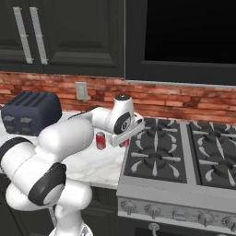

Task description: Four empty soda cans are scattered around the kitchen. Gather all the cans and cluster them next to the stove for recycling.

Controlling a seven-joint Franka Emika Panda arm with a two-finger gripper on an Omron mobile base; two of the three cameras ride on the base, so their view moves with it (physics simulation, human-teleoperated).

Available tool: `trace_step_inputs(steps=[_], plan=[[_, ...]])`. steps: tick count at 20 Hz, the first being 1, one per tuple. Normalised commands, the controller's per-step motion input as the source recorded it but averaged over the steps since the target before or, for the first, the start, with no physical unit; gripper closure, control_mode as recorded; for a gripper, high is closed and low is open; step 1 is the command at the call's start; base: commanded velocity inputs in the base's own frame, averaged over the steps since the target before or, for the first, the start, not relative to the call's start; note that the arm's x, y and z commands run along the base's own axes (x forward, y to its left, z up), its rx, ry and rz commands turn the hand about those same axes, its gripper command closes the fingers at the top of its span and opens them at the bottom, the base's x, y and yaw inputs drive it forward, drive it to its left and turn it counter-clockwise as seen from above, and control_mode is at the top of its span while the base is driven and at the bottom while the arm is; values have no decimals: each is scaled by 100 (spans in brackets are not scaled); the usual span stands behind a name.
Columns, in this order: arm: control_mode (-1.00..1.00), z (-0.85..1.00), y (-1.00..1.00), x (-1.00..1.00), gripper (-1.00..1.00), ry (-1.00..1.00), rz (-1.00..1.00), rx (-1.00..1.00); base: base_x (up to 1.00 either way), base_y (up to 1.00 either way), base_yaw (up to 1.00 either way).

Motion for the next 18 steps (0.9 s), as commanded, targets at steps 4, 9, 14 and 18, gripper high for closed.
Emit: trace_step_inputs(steps=[4, 9, 14, 18], plan=[[-100, 31, 0, -42, -100, 10, -33, 0, 0, 0, 0], [-100, 26, 2, -49, -100, 11, -36, 0, 0, 0, 0], [-100, 19, 1, -61, -100, 7, -35, 2, 0, 0, 0], [-100, 20, 24, -70, -100, 0, -28, 4, 0, 0, 0]])
